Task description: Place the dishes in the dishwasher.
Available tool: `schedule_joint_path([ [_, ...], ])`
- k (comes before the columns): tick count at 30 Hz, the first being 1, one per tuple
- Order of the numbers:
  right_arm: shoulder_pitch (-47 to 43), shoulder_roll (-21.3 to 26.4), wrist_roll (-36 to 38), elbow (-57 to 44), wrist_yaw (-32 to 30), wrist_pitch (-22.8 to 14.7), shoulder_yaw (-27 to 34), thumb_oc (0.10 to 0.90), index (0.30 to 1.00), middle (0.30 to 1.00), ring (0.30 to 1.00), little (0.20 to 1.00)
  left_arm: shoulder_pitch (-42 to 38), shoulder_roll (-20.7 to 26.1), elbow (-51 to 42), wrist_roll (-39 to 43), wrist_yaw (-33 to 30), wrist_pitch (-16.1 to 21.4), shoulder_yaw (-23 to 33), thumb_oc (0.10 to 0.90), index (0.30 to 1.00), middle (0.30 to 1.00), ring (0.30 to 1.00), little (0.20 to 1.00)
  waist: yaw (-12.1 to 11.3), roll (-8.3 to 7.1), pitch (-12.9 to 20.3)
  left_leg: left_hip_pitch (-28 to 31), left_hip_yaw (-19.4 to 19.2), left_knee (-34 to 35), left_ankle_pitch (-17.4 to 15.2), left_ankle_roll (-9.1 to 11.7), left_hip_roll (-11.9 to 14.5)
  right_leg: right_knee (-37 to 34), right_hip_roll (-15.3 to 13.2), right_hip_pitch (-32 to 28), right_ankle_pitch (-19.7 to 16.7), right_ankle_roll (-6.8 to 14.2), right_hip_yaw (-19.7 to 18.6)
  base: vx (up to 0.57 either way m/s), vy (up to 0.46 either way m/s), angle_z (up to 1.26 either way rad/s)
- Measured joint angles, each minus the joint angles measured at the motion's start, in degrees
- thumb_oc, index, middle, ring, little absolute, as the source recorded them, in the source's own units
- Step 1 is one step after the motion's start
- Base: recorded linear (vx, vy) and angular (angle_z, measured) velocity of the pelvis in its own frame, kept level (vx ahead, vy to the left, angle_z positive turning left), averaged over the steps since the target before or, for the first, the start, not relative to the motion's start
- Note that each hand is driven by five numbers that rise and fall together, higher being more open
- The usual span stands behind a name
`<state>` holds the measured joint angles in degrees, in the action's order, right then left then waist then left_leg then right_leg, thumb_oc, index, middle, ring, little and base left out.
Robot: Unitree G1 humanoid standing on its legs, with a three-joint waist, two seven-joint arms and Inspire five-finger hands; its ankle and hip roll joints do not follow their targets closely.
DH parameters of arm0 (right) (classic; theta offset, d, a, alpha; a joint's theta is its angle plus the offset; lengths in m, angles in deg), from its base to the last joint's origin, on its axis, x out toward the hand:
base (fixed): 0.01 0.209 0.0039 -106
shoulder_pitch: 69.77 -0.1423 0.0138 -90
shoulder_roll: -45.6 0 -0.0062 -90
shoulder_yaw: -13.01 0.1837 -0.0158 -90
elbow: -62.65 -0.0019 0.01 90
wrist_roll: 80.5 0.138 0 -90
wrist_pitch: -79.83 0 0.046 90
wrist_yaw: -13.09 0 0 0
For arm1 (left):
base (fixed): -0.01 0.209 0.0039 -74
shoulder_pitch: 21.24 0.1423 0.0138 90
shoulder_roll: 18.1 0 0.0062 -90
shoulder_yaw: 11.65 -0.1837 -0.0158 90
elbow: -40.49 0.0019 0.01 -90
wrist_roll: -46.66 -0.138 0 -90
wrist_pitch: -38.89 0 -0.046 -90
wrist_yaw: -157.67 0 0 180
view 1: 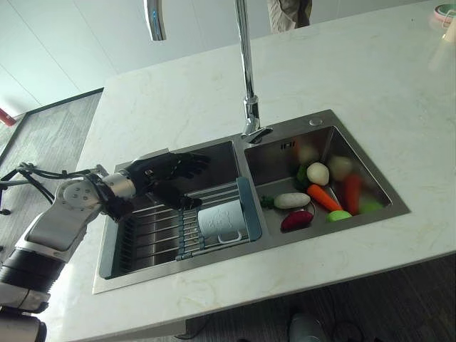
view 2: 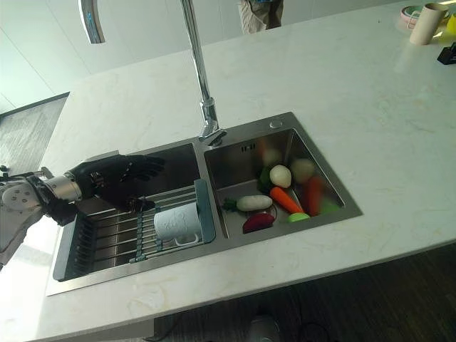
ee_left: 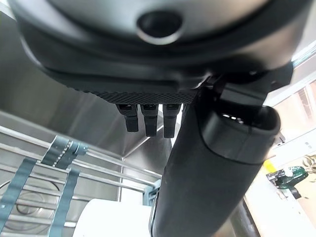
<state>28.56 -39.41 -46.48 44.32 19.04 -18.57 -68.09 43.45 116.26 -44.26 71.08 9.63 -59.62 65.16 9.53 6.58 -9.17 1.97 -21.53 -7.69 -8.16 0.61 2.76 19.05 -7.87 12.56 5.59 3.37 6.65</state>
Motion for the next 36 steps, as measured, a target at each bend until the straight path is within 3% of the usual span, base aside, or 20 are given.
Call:
schedule_joint_path([
  [10, 0.1, -0.2, 0.0, 0.1, 0.0, 0.0, 0.8, 0.8, 0.9, 0.9, 0.9, 0.9, 0.0, 0.0, -0.7, 0.0, 2.6, -0.7, -0.2, 0.8, 0.9, 0.9, 0.9, 0.9, 0.6, 0.13, 0.1, 0.1, -0.1, 0.0, 0.0, 0.0, 0.0, 0.2, -0.2, -0.1, -0.1, -0.1, 0.0, 0.0, 0.0, 0.0],
  [21, 0.3, -0.3, 0.0, 0.0, 0.5, -0.1, 0.7, 0.8, 0.9, 0.9, 0.9, 0.9, -0.2, -0.2, -7.8, 0.1, 5.0, -5.4, -3.8, 0.8, 0.9, 0.9, 0.9, 0.9, 1.3, 0.97, 0.7, 0.1, -0.1, -0.1, 0.0, 0.0, 0.0, 0.5, -0.3, -0.2, -0.1, -0.1, 0.0, 0.0, 0.0, 0.0],
  [28, 0.6, -0.3, 0.0, 0.0, 0.4, -0.1, 0.8, 0.8, 0.9, 0.9, 0.9, 0.9, 0.1, -0.5, -7.1, -3.5, 5.2, -5.1, -5.2, 0.8, 0.9, 0.9, 0.9, 0.9, 1.4, 1.08, 0.8, 0.1, 0.0, -0.2, 0.0, 0.0, 0.0, 0.6, -0.2, -0.2, -0.1, -0.1, -0.1, 0.0, 0.0, 0.0],
  [36, 0.8, -0.3, 0.0, 0.0, 0.5, -0.1, 0.8, 0.8, 0.9, 0.9, 0.9, 0.9, 0.2, -0.5, -3.4, -11.6, 5.8, -1.1, -5.2, 0.8, 0.9, 0.9, 0.9, 0.9, 1.5, 0.72, 1.0, 0.1, -0.1, -0.4, 0.0, 0.0, 0.0, 0.8, -0.1, -0.1, -0.2, -0.1, -0.2, 0.0, 0.0, 0.0],
])
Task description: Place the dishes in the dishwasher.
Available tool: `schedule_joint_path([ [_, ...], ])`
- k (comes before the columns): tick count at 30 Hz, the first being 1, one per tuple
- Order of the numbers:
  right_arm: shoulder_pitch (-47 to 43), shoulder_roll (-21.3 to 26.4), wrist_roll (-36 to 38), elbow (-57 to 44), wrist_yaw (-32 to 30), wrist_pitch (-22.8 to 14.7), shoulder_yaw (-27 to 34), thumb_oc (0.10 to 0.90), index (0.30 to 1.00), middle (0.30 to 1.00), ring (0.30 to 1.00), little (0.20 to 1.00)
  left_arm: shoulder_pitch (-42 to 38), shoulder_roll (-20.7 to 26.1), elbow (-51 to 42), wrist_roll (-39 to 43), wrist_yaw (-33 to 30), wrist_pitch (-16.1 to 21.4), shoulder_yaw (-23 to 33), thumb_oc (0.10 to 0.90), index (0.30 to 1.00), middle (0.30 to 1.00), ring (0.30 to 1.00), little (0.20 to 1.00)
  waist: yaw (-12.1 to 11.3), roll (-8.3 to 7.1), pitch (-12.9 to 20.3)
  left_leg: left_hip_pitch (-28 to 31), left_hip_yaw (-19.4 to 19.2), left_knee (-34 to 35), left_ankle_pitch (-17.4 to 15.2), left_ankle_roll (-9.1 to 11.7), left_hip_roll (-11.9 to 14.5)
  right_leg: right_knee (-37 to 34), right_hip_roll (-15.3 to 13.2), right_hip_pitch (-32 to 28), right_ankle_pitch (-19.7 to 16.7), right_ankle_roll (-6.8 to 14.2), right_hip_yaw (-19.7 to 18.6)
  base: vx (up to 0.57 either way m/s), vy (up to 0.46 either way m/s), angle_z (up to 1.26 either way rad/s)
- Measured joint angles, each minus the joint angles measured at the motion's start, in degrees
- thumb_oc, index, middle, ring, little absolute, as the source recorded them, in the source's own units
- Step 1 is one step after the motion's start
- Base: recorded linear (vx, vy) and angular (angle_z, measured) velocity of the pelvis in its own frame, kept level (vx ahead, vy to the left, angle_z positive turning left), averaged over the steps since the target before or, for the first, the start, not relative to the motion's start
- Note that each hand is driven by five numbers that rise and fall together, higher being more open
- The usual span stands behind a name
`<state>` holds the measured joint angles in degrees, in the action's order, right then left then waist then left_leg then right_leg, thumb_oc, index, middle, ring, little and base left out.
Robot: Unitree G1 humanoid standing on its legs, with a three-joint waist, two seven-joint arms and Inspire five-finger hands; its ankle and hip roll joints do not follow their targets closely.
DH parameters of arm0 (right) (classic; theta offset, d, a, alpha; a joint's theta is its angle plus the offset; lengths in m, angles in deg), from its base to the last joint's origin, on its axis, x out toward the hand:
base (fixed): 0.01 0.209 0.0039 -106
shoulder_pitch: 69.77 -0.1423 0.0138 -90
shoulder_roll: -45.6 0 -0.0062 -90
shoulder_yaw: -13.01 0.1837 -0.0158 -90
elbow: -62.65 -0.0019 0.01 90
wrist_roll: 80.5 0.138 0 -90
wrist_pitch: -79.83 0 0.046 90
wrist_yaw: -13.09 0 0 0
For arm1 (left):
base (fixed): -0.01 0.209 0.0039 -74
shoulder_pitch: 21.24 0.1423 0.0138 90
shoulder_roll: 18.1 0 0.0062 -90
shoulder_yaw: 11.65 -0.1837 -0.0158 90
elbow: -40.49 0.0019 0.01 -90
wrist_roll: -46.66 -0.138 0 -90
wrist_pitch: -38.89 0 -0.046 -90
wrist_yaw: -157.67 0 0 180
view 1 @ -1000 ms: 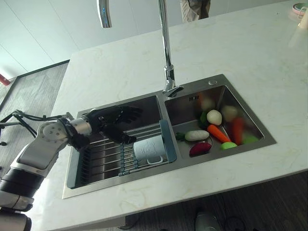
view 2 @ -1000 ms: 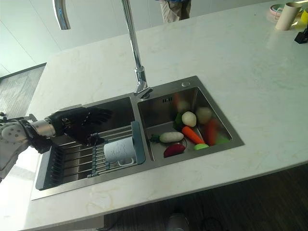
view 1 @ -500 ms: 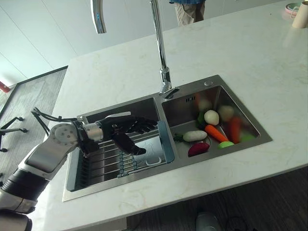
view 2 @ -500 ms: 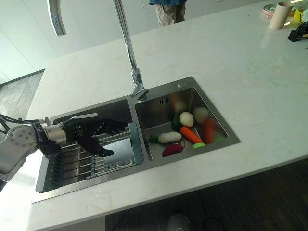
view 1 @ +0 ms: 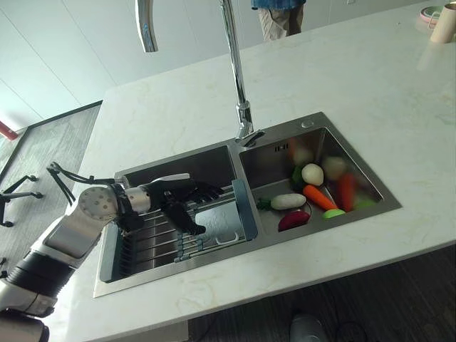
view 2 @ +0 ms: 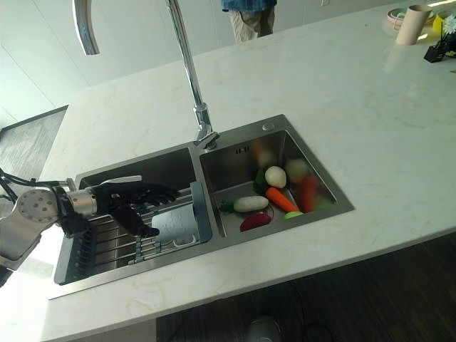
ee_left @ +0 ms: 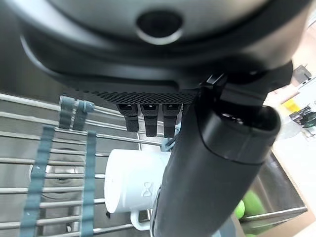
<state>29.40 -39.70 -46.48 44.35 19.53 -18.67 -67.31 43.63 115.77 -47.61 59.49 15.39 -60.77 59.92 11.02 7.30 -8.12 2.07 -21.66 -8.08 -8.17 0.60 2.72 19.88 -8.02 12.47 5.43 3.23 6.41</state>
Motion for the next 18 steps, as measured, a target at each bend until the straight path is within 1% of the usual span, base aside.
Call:
schedule_joint_path([
  [2, 0.1, 0.0, 0.0, 0.0, 0.0, 0.0, 0.0, 0.8, 0.9, 0.9, 0.9, 0.9, 0.0, 0.0, 0.4, -0.4, -0.1, 0.2, 0.0, 0.8, 0.9, 0.9, 0.9, 0.9, 0.1, -0.24, 0.2, 0.0, -0.1, 0.0, 0.0, 0.0, 0.0, 0.0, 0.0, 0.0, 0.0, 0.0, -0.1, 0.0, 0.0, 0.0],
  [4, 0.3, 0.0, 0.0, 0.0, 0.0, 0.0, 0.1, 0.8, 0.9, 0.9, 0.9, 0.9, 0.1, 0.0, 0.4, -2.3, -0.1, 1.2, -0.3, 0.8, 0.9, 0.9, 0.9, 0.9, 0.1, -0.51, 0.6, 0.0, -0.2, 0.0, 0.0, 0.0, 0.0, 0.0, 0.0, 0.1, 0.0, 0.0, -0.2, 0.0, -0.004, -0.02],
  [7, 1.0, 0.0, 0.0, 0.0, 0.4, 0.0, 0.1, 0.8, 0.9, 0.9, 0.9, 0.9, 0.3, -0.1, 0.7, -4.3, -0.9, 2.7, -2.4, 0.8, 0.9, 0.9, 0.9, 0.9, 0.1, -0.67, 1.2, 0.0, -0.3, 0.1, 0.0, 0.0, 0.0, -0.2, -0.1, 0.1, 0.0, 0.0, -0.3, 0.0, 0.0, 0.0],
  [15, 1.8, -0.1, 0.0, -0.1, 0.6, -0.1, 0.1, 0.8, 0.9, 0.9, 0.9, 0.9, 2.2, -0.6, 1.0, -5.1, -1.1, 2.7, -2.4, 0.8, 0.9, 0.9, 0.9, 0.9, 1.5, -0.44, 1.4, 0.0, -0.5, 0.1, 0.0, 0.0, 0.0, -0.1, -0.1, 0.2, 0.0, 0.0, -0.6, 0.0, 0.0, -0.01],
  [18, 2.3, -0.1, 0.0, -0.1, 0.6, -0.1, 0.1, 0.8, 0.9, 0.9, 0.9, 0.9, 2.1, -0.6, 1.0, -4.9, -1.1, 2.6, -3.7, 0.8, 0.9, 0.9, 0.9, 0.9, 1.7, 0.07, 1.7, 0.1, -1.1, 0.2, 0.0, 0.0, -0.1, -0.1, -0.1, 0.5, -0.1, 0.0, -1.1, 0.0, 0.0, -0.08],
])
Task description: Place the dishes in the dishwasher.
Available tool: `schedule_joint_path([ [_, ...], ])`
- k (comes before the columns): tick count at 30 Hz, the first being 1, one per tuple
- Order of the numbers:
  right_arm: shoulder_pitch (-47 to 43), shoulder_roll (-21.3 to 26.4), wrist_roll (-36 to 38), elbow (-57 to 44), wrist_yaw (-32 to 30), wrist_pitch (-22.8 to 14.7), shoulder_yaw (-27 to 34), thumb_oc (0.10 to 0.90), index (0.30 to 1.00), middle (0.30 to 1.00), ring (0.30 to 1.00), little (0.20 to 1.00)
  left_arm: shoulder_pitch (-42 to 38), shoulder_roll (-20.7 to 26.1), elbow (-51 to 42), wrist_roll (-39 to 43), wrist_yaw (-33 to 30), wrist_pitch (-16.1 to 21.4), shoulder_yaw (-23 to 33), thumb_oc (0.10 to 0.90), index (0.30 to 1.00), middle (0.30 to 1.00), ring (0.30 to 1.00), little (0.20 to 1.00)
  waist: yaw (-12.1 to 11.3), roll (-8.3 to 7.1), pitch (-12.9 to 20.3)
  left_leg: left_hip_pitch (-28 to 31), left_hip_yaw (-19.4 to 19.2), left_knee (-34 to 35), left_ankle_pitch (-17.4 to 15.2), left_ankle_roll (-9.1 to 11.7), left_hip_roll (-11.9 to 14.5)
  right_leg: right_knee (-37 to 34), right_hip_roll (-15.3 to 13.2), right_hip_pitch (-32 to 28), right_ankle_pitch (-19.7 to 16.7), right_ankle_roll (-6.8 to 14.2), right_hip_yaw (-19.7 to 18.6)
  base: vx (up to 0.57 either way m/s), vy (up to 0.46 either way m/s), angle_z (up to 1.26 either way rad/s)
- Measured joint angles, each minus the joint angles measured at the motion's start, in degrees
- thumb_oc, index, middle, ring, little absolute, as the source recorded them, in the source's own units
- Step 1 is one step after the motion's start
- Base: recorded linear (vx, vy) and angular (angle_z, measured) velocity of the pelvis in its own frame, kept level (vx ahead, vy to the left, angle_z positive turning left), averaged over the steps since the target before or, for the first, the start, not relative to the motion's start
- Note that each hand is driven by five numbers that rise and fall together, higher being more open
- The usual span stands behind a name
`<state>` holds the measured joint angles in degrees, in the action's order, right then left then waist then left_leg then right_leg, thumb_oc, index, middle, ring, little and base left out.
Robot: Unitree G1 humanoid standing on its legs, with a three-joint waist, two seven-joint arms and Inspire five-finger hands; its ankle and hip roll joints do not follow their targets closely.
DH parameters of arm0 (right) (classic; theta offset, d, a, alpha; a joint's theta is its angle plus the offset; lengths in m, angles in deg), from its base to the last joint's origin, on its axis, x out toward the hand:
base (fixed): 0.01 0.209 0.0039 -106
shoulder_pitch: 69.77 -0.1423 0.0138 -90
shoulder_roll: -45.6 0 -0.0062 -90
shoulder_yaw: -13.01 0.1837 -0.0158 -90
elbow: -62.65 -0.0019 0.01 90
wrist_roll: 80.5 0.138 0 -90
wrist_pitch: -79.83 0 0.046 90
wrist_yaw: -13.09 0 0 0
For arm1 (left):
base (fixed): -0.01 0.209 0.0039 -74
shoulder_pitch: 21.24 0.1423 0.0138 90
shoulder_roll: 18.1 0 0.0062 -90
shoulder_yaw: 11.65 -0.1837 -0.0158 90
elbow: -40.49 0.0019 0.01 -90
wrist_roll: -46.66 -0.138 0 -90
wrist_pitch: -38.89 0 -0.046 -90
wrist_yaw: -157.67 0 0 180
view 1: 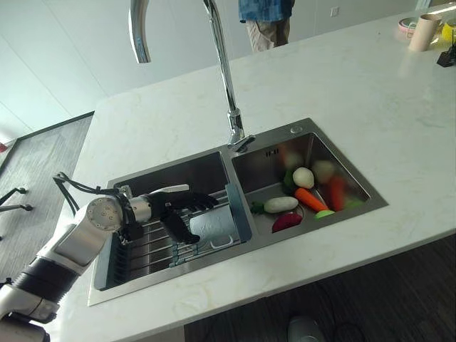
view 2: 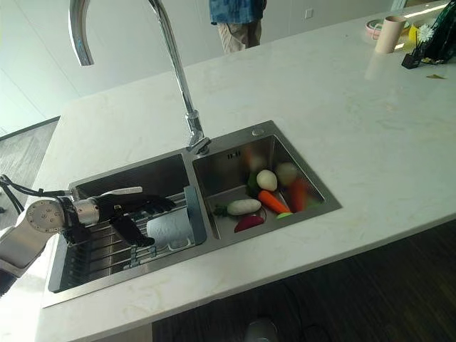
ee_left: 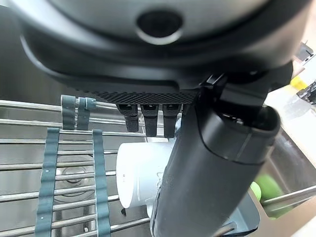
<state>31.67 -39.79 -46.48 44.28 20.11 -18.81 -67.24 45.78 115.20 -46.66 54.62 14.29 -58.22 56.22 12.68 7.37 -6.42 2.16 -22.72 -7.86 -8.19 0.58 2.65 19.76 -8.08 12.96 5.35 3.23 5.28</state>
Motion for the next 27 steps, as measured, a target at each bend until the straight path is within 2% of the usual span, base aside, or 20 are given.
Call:
schedule_joint_path([
  [7, 0.0, 0.0, 0.0, -0.1, 0.0, -0.2, 0.0, 0.8, 0.9, 0.9, 0.9, 0.9, 0.0, -2.2, 0.1, 0.3, -0.1, -0.6, -0.7, 0.8, 0.9, 0.9, 0.9, 0.9, 0.2, 1.14, 0.0, 0.0, -0.2, 0.1, 0.0, 0.0, -0.3, 0.1, -0.2, 0.3, 0.2, 0.6, -0.3, 0.0, 0.001, -0.01],
  [11, 0.1, 0.2, 0.0, -1.7, 0.0, -1.1, 0.2, 0.8, 0.9, 0.9, 0.9, 0.9, 0.0, -2.3, 0.1, 0.2, -0.1, -1.3, -2.8, 0.8, 0.9, 0.9, 0.9, 0.9, 1.5, 2.06, -0.4, 0.0, -0.6, 0.6, 0.1, -0.1, -0.7, 0.2, -0.5, 0.7, 0.2, 0.8, -0.7, 0.01, 0.006, -0.05],
  [13, 0.2, 0.2, 0.0, -1.7, 0.0, -1.4, 0.5, 0.8, 0.9, 0.9, 0.9, 0.9, -0.1, -2.8, 0.2, 0.2, -0.1, -1.7, -3.1, 0.8, 0.9, 0.9, 0.9, 0.9, 2.5, 3.03, -1.6, 0.0, -0.9, 0.8, 0.1, -0.2, -0.9, 0.2, -0.5, 1.1, 0.1, 0.9, -1.0, 0.01, -0.008, -0.05],
  [17, 0.5, 0.4, 0.0, -2.3, 0.0, -1.4, 1.4, 0.8, 0.9, 0.9, 0.9, 0.9, -0.8, -2.9, 1.6, 0.2, -0.1, -1.7, -3.0, 0.8, 0.9, 0.9, 0.9, 0.9, 2.8, 4.56, -3.1, 0.0, -1.6, 1.2, 0.1, -0.3, -1.1, 0.5, -0.5, 1.9, 0.3, 1.2, -1.7, 0.02, 0.012, -0.08],
  [22, 0.5, 1.5, 0.0, -3.0, 0.2, -1.4, 2.3, 0.8, 0.9, 0.9, 0.9, 0.9, -3.0, -3.5, 1.6, 0.2, -0.1, -1.7, -2.9, 0.8, 0.9, 0.9, 0.9, 0.9, 2.8, 5.18, -5.3, -0.1, -2.0, 1.3, 0.0, -0.4, -1.7, 1.7, -1.0, 2.7, 0.9, 1.6, -2.3, 0.02, 0.01, -0.04],
  [27, 0.5, 3.2, 0.0, -5.5, 0.7, -2.3, 2.4, 0.8, 0.9, 0.9, 0.9, 0.9, -4.8, -3.5, 0.1, 0.7, 0.3, -1.6, -2.8, 0.8, 0.9, 0.9, 0.9, 0.9, 2.8, 6.73, -7.1, -1.1, -2.1, 1.2, -0.3, -0.8, -2.9, 3.1, -1.9, 4.6, 1.4, 2.3, -3.0, 0.03, 0.024, 0.02],
])
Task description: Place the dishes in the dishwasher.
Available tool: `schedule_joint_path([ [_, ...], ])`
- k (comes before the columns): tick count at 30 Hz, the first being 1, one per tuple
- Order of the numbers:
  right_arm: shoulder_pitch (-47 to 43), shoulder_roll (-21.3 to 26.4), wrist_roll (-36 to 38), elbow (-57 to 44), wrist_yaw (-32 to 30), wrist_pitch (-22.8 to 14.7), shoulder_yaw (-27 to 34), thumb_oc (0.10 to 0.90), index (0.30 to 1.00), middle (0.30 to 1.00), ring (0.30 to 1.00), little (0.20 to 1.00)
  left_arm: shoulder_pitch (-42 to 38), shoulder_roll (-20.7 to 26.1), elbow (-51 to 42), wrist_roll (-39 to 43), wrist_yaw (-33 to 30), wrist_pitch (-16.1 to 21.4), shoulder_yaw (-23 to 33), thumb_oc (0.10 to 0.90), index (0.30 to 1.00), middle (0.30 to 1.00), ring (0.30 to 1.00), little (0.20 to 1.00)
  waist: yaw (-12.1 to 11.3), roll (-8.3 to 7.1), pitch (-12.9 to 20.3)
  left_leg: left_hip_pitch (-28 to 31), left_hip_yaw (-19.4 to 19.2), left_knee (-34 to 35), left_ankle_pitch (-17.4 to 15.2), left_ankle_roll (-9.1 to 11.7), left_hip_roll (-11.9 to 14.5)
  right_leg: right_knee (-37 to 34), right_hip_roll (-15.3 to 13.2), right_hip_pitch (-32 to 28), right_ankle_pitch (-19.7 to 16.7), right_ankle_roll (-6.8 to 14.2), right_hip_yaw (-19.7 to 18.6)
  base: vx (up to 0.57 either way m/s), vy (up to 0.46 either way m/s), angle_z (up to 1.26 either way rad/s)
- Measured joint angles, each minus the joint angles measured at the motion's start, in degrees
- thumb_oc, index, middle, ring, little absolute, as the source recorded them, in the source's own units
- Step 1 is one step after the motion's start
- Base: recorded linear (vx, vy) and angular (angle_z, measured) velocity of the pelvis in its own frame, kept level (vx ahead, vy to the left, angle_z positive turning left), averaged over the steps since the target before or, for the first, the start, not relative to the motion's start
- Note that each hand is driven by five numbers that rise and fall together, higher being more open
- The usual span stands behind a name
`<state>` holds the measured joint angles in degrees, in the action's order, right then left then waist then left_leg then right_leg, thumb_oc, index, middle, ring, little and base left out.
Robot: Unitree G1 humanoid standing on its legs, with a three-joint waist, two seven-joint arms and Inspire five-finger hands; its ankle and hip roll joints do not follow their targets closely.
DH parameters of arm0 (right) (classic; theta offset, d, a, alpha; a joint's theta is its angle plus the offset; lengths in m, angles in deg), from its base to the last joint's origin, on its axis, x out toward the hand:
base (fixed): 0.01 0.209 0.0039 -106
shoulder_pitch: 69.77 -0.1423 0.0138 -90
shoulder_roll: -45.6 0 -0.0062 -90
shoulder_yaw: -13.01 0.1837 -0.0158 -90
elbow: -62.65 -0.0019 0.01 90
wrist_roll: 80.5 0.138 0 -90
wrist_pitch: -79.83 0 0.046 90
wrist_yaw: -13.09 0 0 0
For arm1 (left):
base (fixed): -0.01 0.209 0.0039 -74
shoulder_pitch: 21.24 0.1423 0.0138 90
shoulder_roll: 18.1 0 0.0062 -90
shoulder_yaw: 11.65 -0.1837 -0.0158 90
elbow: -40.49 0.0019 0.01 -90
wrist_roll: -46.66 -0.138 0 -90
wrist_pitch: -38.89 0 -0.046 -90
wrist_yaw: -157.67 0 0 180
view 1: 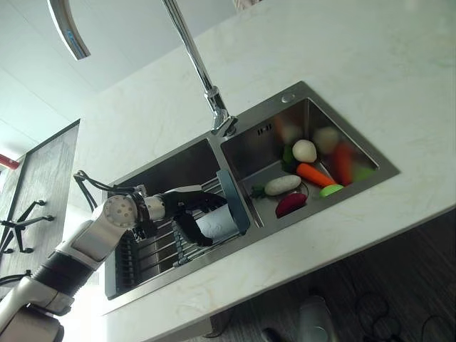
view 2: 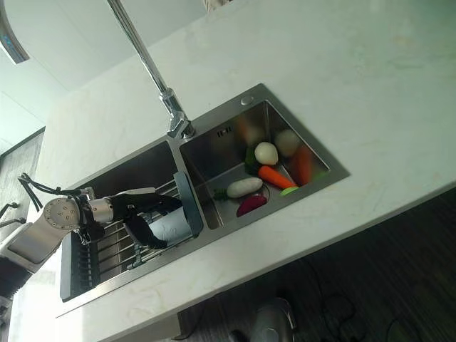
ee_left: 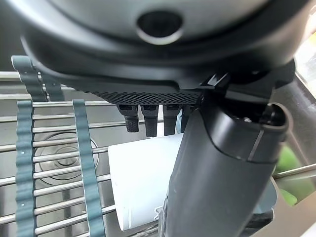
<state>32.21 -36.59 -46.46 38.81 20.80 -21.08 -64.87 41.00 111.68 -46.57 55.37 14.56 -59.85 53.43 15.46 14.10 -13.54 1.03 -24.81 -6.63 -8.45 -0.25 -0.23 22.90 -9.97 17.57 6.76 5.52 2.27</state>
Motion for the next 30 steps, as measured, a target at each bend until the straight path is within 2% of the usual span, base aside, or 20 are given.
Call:
schedule_joint_path([
  [4, -0.3, 0.7, 0.0, -1.3, 0.5, -0.3, 0.0, 0.8, 0.9, 0.9, 0.9, 0.9, -1.0, 0.0, -0.8, 0.0, -0.4, 0.1, 0.1, 0.8, 0.9, 0.9, 0.9, 0.9, 0.2, 0.76, -1.2, -1.1, -0.1, 0.4, 0.1, -0.2, -0.8, 0.5, -0.5, 1.6, 0.1, 0.3, -0.4, 0.0, 0.01, -0.01],
  [9, -0.7, 1.0, 0.0, -1.5, 0.5, -0.2, 0.0, 0.8, 0.9, 0.9, 0.9, 0.9, -2.9, 0.0, -0.7, 0.0, -4.8, 0.0, 0.5, 0.8, 0.9, 0.9, 0.9, 0.9, 0.3, 0.32, -3.9, -1.8, -0.3, 0.2, 0.2, -0.4, -1.0, 1.0, -0.7, 2.6, 0.1, 0.3, -0.7, -0.02, 0.018, -0.01],
  [23, -1.4, 1.5, 0.0, -3.6, 1.5, -1.0, -0.1, 0.8, 0.9, 0.9, 0.9, 0.9, -2.9, -0.4, -0.1, 0.1, -6.7, 0.4, 1.6, 0.8, 0.9, 0.9, 0.9, 0.9, 0.1, -0.32, -4.6, -3.0, -0.2, 0.1, 0.2, -0.5, -1.4, 1.3, -1.0, 3.9, 0.0, 0.4, -1.0, 0.0, 0.003, 0.0],
  [24, -1.5, 1.5, 0.0, -3.7, 1.5, -1.0, -0.1, 0.8, 0.9, 0.9, 0.9, 0.9, -2.9, -0.4, -0.1, 0.1, -6.7, 0.5, 1.6, 0.4, 0.3, 0.3, 0.3, 0.3, 0.1, -0.31, -4.6, -3.0, -0.2, 0.1, 0.2, -0.5, -1.4, 1.3, -1.0, 4.0, 0.0, 0.4, -1.0, 0.0, 0.0, 0.0],
  [30, -1.8, 1.5, -0.1, -5.5, 1.3, -1.2, -0.1, 0.8, 0.9, 0.9, 0.9, 0.9, -3.1, -0.4, -0.1, -0.8, -8.8, 1.4, 1.8, 0.4, 0.3, 0.3, 0.3, 0.3, 0.2, -0.32, -5.5, -3.0, 0.0, 0.1, 0.3, -0.6, -1.7, 1.5, -1.5, 3.9, -0.1, 0.3, -0.7, 0.03, -0.003, 0.03],
])
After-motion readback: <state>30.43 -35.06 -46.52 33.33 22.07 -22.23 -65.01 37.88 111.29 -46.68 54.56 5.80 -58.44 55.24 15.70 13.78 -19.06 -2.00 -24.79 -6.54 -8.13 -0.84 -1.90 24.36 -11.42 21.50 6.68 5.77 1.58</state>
